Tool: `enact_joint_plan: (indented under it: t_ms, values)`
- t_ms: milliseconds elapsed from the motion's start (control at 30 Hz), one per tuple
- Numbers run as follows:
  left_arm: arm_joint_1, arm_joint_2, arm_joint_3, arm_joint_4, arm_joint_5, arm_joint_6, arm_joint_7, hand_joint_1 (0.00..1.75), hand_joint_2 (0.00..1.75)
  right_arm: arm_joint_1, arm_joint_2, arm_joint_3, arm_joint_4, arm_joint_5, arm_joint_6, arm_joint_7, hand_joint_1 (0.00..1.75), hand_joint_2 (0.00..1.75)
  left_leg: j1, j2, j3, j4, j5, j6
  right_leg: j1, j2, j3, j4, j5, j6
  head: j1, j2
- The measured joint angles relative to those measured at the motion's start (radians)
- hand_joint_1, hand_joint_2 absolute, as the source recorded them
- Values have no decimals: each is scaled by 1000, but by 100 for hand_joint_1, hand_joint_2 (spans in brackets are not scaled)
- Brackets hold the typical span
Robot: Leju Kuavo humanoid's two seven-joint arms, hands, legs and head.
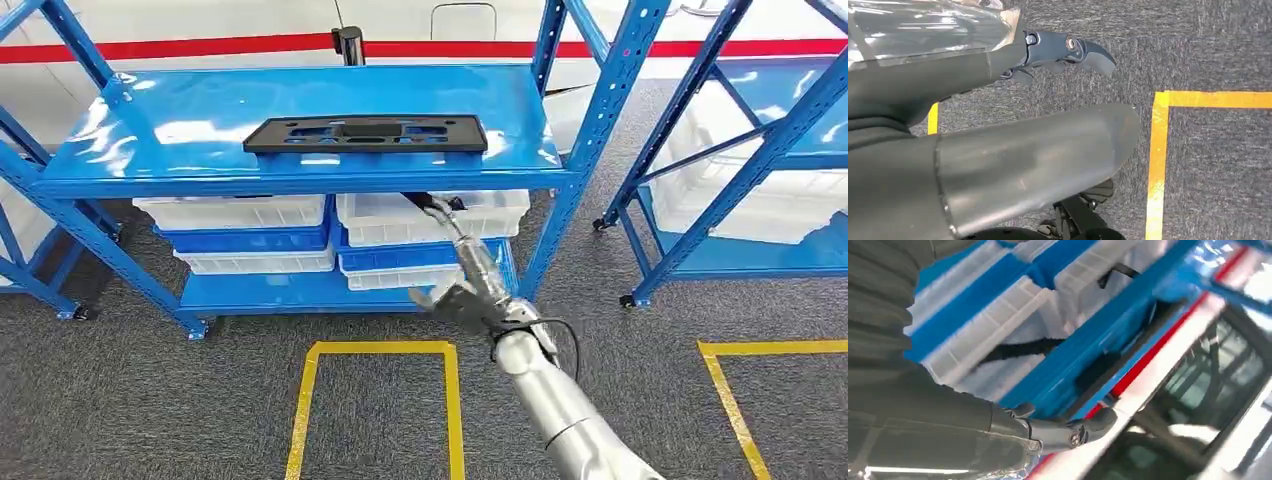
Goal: Take the parts from the cabinet and place them on the table.
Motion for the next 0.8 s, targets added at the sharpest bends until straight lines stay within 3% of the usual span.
enact_joint_plan:
  t_ms: [200, 433, 633, 800]
  values:
    - [0, 0, 2, 0, -13, -58, 9, 0, 0, -10, 0, 186, -2, 217, -107, 58, 0, 175, 0, 0, 0, 0, 0, 0, 0, 0, 0, 0, 0, 0, 0, 0]
    - [0, 3, 0, 1, -31, -119, 12, 0, 0, -17, -6, 304, -5, 418, -172, 159, 0, 175, -1, 0, 0, 0, 0, 0, 0, 0, 0, 0, 0, 0, 0, 0]
    - [1, 6, -6, 1, -59, -85, 41, 0, 0, -15, -17, 386, -39, 693, -274, 312, 0, 175, 0, 0, 0, 0, 0, 0, 0, 0, 0, 0, 0, 0, 0, 0]
    - [1, 8, -6, 1, -50, -56, 50, 0, 0, -13, -19, 410, -49, 757, -299, 373, 0, 175, 0, 0, 0, 0, 0, 0, 0, 0, 0, 0, 0, 0, 0, 0]
